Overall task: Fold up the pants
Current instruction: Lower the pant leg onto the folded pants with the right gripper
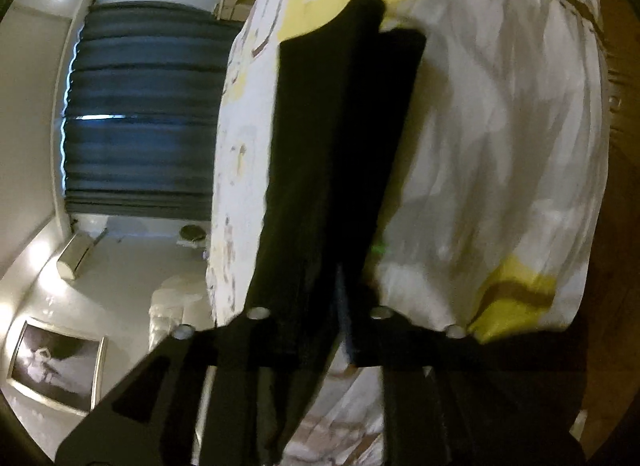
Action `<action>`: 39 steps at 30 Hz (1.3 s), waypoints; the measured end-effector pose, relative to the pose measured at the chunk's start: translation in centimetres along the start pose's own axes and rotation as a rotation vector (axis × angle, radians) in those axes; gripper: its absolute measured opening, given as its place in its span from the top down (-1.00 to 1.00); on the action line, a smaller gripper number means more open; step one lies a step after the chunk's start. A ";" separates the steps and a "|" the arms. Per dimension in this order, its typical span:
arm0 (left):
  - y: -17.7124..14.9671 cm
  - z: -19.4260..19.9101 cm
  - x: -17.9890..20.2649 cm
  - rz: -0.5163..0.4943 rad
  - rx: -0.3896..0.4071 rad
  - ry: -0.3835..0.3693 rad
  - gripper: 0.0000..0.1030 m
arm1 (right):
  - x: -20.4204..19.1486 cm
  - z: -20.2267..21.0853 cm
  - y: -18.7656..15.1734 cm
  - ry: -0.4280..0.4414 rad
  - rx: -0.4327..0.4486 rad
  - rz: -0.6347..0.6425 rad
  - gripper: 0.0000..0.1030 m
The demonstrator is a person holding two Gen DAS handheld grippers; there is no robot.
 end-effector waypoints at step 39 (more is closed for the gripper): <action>-15.9 0.9 19.6 -0.383 -0.233 -0.410 -0.91 | -0.3 -3.3 -6.5 -0.025 -0.245 0.012 0.80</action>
Point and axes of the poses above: each gripper's, at about its wrist camera, not at the fingertips, and z roughly against the way its jaws point, x to its right, y to its top, the point moved 8 cm from there along -z, roughly the way its jaws point, and after that the axes turned 10 degrees about y, right-handed, at the moved point
